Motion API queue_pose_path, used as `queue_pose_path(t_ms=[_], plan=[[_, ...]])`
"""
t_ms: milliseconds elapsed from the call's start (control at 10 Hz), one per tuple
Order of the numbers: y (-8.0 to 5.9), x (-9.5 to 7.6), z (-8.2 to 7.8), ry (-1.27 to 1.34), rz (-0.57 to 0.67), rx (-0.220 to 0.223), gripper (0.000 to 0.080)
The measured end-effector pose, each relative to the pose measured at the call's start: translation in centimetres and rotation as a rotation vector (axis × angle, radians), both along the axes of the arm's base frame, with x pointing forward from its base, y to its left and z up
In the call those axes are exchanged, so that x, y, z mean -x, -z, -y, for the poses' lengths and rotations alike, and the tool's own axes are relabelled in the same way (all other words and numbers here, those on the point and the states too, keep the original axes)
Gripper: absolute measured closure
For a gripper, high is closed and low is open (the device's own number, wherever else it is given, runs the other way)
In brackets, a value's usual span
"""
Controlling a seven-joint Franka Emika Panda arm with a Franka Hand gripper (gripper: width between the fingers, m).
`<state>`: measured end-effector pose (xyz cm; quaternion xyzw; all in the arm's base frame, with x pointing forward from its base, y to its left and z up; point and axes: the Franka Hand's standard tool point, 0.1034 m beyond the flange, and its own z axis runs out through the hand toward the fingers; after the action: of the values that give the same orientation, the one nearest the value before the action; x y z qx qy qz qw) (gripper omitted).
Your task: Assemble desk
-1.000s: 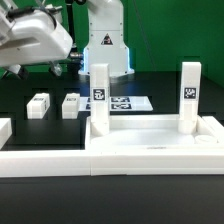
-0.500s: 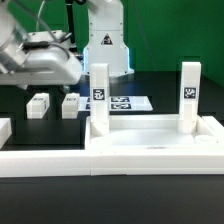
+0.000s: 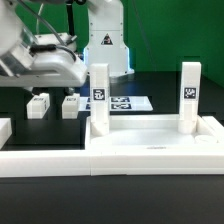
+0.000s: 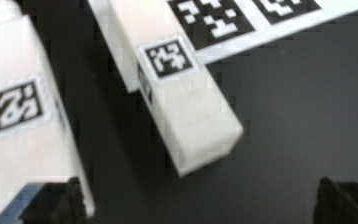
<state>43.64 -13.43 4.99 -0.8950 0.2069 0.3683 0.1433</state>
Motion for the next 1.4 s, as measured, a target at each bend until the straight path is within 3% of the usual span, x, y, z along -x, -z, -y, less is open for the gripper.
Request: queue_pose_path(t_ms=[400,800,900,1400], plan=[[0.5,1.9,-0.3,0.014,-0.077,-0.039,0.015],[0.7,1.9,-0.3,0.014,-0.075,-0.036,0.015],[0.6,2.7,-0.6,0.021,-0.119,-0.06,0.015],[2.1,3.6,-1.9,0.006,-0.163,-0.073,0.015]])
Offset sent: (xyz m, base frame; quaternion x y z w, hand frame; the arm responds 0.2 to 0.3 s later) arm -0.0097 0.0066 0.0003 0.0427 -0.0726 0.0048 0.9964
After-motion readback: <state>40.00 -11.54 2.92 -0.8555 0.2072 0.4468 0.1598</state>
